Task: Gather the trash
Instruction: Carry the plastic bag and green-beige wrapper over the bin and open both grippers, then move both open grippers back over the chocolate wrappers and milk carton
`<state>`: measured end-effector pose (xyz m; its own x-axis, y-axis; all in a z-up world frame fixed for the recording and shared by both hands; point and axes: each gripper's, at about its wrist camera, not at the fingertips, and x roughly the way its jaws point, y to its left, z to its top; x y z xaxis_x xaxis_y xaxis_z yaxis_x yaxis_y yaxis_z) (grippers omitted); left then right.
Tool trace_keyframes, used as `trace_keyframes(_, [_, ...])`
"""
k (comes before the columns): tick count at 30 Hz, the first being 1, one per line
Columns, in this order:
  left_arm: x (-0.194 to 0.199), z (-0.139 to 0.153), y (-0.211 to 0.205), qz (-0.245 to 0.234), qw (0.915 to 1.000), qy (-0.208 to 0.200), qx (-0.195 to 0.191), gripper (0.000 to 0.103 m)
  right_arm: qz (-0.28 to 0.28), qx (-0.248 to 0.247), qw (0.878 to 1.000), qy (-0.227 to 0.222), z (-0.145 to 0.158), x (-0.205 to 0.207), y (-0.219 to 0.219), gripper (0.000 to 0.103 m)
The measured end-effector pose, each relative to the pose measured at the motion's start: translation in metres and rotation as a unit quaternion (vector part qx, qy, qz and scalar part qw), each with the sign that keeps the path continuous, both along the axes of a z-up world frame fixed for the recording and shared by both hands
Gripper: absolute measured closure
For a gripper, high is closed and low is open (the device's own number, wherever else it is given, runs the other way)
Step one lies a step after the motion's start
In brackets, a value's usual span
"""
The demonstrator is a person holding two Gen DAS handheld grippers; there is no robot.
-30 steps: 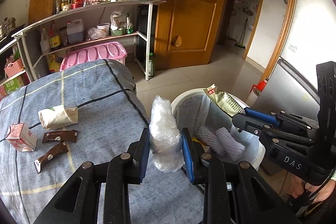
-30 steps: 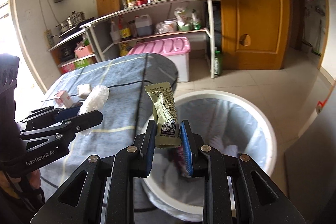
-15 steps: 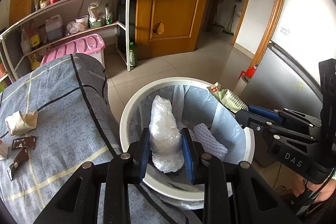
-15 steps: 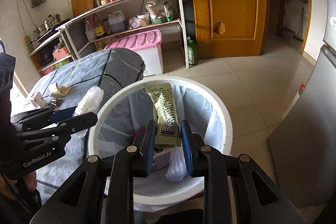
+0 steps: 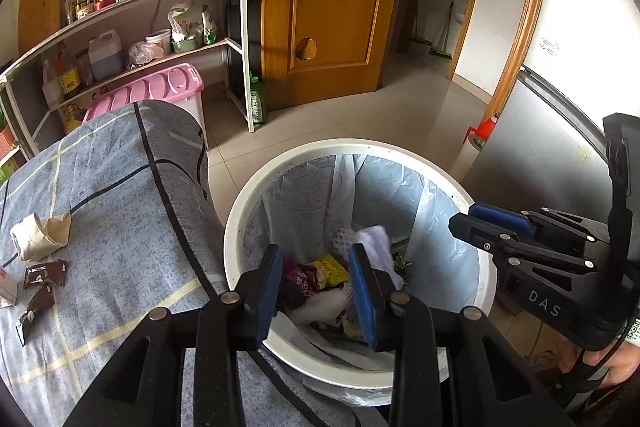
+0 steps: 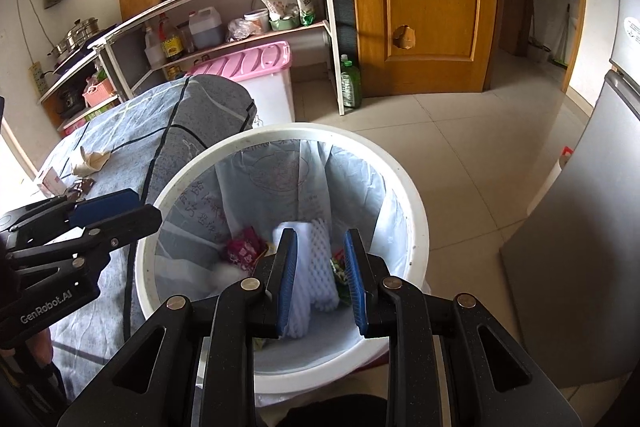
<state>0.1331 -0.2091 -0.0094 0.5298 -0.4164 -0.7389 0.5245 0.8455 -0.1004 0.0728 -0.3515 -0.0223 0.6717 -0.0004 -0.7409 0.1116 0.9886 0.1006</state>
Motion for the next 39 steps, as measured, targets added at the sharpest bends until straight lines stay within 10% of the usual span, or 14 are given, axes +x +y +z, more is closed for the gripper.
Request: trace_keyframes(39, [-0.013,0.040,0.137,0.113,0.9916,-0.052,-0.036,0.053,0.069,0.011,0.996,-0.047,0.033,0.012,0.092,0.052])
